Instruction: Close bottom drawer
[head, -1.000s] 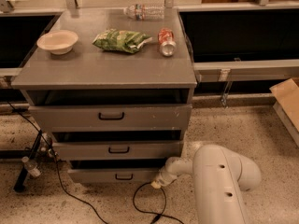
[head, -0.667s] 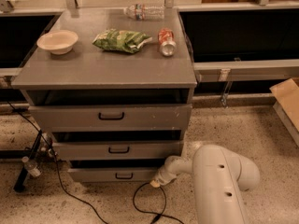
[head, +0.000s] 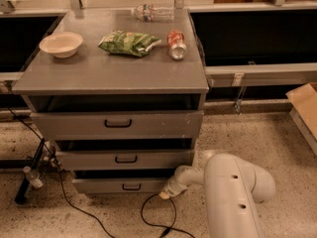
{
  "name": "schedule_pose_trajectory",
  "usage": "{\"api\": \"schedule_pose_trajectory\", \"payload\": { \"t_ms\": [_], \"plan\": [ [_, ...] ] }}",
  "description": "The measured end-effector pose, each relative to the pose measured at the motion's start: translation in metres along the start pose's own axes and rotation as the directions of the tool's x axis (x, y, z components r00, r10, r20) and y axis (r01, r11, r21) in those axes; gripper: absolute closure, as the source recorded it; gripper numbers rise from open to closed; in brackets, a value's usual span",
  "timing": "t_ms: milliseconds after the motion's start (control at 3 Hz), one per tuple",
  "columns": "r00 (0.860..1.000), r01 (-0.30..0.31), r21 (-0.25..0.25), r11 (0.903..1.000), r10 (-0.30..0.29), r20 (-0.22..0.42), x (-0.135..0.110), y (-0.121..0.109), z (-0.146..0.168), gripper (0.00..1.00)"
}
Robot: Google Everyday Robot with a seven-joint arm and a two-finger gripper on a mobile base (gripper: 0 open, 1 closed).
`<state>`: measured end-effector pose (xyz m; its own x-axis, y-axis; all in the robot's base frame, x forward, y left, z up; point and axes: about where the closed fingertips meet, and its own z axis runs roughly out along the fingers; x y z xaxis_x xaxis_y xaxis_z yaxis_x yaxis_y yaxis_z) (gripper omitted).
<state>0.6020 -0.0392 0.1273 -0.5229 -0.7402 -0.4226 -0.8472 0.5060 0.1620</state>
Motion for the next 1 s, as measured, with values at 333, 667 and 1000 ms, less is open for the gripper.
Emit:
{"api": "schedule_pose_trajectory", "payload": {
  "t_ms": [333, 667, 1000],
  "plan": [
    [1.0, 0.0, 0.0, 1.0, 0.0, 0.0, 0.0, 0.0, 0.0, 0.34],
    [1.0, 0.0, 0.0, 1.0, 0.0, 0.0, 0.0, 0.0, 0.0, 0.12],
    [1.0, 0.0, 0.0, 1.0, 0.0, 0.0, 0.0001, 0.0002, 0.0002, 0.0]
  ]
}}
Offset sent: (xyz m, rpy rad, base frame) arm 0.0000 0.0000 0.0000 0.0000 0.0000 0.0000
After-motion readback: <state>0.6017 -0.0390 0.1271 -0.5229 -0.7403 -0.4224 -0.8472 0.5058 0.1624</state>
